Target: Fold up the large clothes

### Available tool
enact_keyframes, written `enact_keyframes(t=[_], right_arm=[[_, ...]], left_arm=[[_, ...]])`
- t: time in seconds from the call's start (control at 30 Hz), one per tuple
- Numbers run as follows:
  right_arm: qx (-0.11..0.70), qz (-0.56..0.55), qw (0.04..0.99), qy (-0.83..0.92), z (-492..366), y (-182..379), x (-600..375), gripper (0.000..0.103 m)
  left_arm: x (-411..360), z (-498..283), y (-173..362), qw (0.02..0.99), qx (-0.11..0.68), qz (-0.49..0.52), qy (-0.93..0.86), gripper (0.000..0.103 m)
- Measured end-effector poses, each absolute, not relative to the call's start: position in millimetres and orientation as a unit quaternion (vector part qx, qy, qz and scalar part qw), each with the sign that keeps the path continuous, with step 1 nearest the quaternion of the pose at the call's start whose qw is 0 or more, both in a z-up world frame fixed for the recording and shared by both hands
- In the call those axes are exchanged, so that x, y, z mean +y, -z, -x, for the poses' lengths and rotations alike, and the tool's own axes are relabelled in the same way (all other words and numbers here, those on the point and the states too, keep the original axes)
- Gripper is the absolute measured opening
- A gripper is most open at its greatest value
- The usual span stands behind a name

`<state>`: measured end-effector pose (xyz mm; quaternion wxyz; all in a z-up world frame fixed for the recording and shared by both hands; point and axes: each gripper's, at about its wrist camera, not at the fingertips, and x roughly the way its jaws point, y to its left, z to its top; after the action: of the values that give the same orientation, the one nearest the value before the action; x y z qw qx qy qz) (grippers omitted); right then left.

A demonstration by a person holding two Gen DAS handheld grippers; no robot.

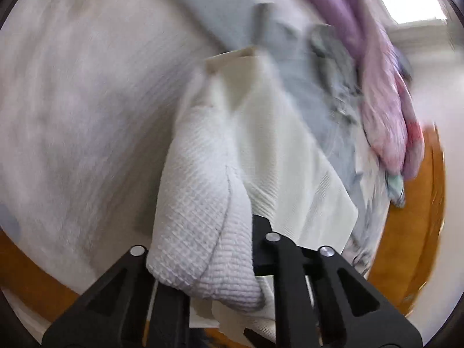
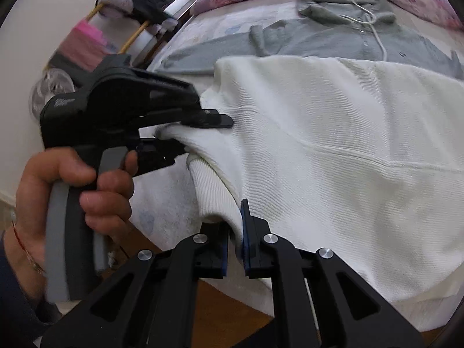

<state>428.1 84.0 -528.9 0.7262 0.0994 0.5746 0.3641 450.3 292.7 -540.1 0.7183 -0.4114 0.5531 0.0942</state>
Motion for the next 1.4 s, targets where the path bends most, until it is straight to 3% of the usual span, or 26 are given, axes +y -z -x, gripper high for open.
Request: enact_keyframes(t=[0.17,0.37,0.5,0.8,0.93,0.97,1.1,1.27,1.4], right_arm=[[0.570,-0.189,0.731,-0.324,-441,508,20,0.007],[0.564,-0.281,0.738,-0.239,-455,498,-93,0.007],[0.566,-0.328,0.734,-0.180,-455,511,-168,0.007],[0.604,-0.434,0.665,-0.067,-433,590,-255,0.007],[0.626,-0.467,0.623,-0.039,-424,621,-270,0.011],[0.631,-0.473,0.613,-0.040,-425,624,-274,0.018],[0.648,-0.437,0.622,-0.044,-428,600,-290,0.029],[0.651,-0.330,0.681,-0.066,-443,547,-309,0.033],[0.606,-0.276,0.731,-0.148,-485,500,-290,0.027]], left_arm=[[219,-485,486,0.771,0.553,0.312,-0.044,0.010],[86,-529,464,0.796,0.564,0.217,0.046,0.010],[1,-551,478,0.785,0.581,0.188,0.102,0.010],[-140,-569,576,0.733,0.662,0.058,0.145,0.011],[-160,-575,614,0.710,0.688,0.029,0.146,0.025],[-162,-576,613,0.709,0.689,0.023,0.149,0.028],[-149,-574,587,0.704,0.675,0.117,0.189,0.075],[-97,-559,538,0.729,0.611,0.252,0.177,0.081],[-39,-534,534,0.768,0.596,0.225,0.061,0.084]])
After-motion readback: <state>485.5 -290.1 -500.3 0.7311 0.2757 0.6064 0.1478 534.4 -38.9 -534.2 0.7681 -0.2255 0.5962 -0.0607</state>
